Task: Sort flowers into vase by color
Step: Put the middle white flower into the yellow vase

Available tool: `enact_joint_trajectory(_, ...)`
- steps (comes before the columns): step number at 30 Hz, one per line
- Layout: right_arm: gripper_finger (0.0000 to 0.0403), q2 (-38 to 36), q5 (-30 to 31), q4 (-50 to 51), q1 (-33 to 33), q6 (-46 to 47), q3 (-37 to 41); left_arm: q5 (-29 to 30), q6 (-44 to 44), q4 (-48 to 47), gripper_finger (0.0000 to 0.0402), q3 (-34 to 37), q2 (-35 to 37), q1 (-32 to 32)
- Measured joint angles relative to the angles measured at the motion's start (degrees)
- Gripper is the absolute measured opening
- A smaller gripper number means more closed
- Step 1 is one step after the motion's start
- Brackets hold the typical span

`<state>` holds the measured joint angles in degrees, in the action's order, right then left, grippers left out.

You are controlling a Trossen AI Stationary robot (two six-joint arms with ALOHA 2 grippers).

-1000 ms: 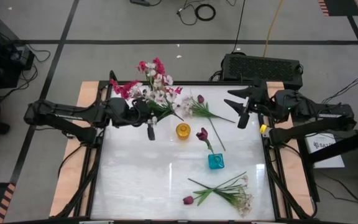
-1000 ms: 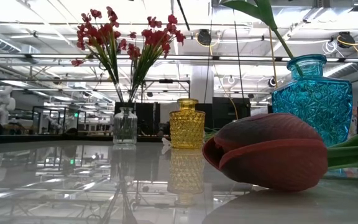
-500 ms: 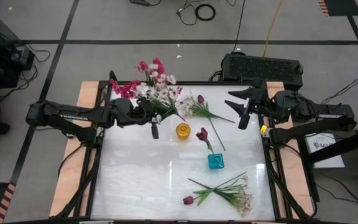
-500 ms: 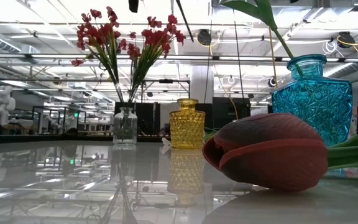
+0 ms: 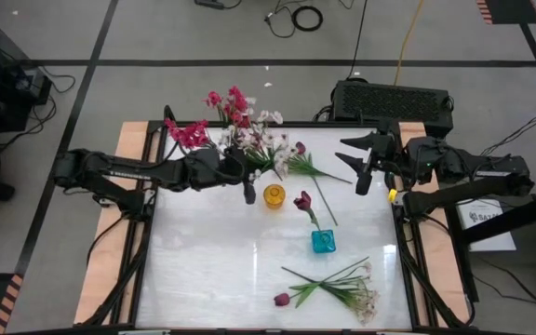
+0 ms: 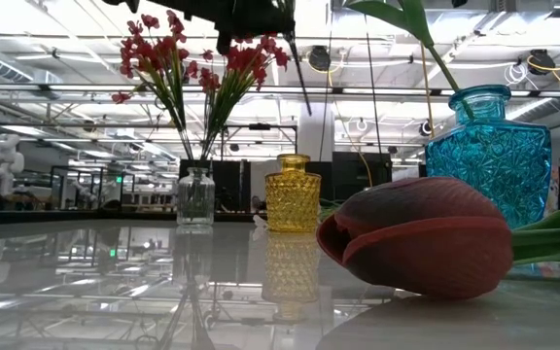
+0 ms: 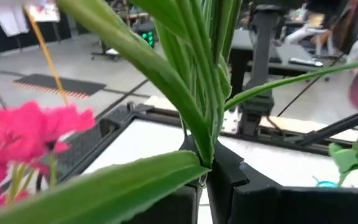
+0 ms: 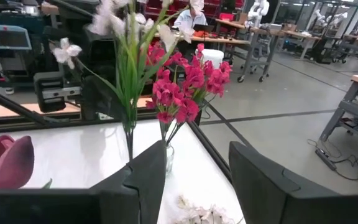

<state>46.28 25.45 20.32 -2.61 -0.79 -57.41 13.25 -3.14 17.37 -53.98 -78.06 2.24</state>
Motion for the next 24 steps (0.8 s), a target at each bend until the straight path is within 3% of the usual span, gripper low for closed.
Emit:
enact_joint_trajectory(10, 0.0166, 0.0, 0.0, 0.17, 0.0, -0.05, 0.0, 0.53, -4.34, -6.75, 0.0011, 0.0, 0.0, -0.41)
enact_joint_trajectory(24, 0.0166, 0.02, 0.0, 0.17, 0.0, 0.1, 0.0, 0.48, -4.91, -7.47, 0.0011, -0.02, -1.5, -3.02)
